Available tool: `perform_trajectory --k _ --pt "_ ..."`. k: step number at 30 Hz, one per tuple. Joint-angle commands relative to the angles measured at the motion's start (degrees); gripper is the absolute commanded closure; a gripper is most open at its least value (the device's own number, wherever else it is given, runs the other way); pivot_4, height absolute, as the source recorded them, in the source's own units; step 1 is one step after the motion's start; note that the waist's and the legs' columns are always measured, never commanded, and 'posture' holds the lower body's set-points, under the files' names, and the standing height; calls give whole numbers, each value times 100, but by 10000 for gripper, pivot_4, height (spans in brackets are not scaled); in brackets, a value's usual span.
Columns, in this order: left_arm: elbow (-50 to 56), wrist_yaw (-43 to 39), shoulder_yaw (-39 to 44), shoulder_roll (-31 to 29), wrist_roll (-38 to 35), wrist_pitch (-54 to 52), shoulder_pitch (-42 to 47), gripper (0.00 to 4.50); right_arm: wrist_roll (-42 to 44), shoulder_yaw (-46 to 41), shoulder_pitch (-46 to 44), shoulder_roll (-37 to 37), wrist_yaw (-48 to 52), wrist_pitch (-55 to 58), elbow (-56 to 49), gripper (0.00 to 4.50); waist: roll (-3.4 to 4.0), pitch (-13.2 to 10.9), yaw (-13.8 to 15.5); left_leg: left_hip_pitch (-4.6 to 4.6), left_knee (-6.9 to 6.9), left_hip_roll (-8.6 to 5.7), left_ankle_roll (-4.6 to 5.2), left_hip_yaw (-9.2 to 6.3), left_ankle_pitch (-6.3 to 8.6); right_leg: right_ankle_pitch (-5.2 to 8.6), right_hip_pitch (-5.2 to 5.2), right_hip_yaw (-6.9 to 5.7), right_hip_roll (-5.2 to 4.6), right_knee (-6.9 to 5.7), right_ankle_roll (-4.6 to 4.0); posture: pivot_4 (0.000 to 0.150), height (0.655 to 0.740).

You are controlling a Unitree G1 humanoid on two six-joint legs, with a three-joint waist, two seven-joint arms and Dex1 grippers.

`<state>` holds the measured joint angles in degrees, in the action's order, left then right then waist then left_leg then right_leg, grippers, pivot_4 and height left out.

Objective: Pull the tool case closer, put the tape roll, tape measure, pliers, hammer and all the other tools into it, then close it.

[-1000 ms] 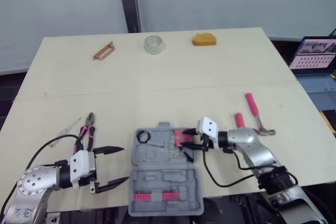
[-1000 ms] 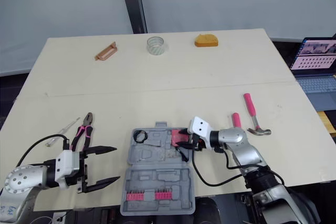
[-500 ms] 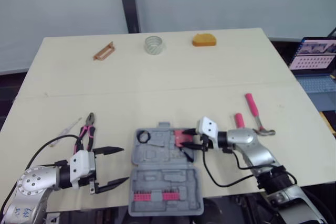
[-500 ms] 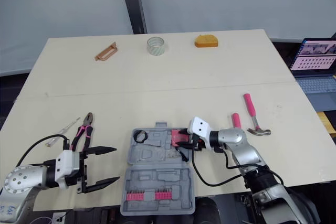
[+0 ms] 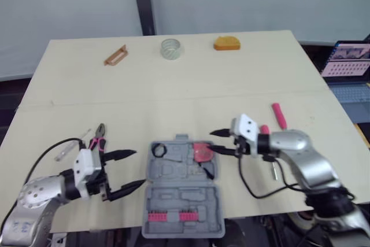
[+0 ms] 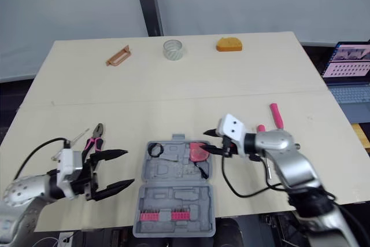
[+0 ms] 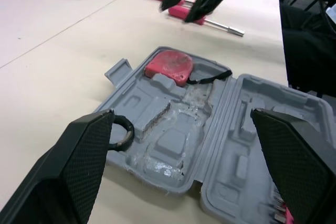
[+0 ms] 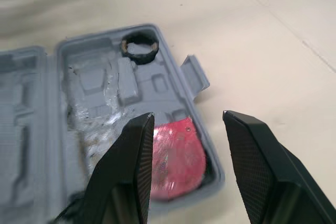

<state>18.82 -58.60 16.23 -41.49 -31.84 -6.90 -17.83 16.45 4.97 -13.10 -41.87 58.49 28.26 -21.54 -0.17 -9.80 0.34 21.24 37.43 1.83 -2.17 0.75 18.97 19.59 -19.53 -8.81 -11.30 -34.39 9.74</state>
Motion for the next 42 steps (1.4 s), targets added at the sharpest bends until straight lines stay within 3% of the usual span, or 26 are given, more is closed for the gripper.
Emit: perform_trajectory --k 1,6,9,12,27,42 --pt "84 -158 353 -49 68 95 -630 0 308 -494 831 -349 -117 486 -846 22755 -3 0 5 0 -5 0 0 2 0 0 3 -2 0 11 0 1500 7400" --pt "-261 -152 418 187 574 678 -1285 0 411 -905 1910 -512 -358 778 -1200 22755 -4 -1 9 -9 -3 1 0 16 0 0 6 3 0 13 0 1500 7400" --pt "-350 -243 343 264 680 848 -1469 0 327 -931 2466 -573 -315 535 -1127 14431 -17 0 118 -5 -3 1 1 16 0 0 6 1 0 21 0 1500 7400" --pt "-375 -245 408 390 683 1081 -1560 0 275 -906 2755 -580 -291 278 -1060 376 -17 -1 126 -5 11 1 2 15 0 -5 8 2 0 15 -4 1500 7400" --pt "-354 -504 595 416 362 1266 -1574 0 38 -709 3092 -490 -164 -938 -158 376 -19 0 115 -6 13 3 2 14 0 -6 12 1 0 17 -4 1500 7400" --pt "-50 -514 502 433 272 997 -1328 0 88 -732 3073 -369 -289 -1004 -214 376 -19 0 118 -6 14 3 2 13 0 -6 14 0 1 16 -4 1500 7400"
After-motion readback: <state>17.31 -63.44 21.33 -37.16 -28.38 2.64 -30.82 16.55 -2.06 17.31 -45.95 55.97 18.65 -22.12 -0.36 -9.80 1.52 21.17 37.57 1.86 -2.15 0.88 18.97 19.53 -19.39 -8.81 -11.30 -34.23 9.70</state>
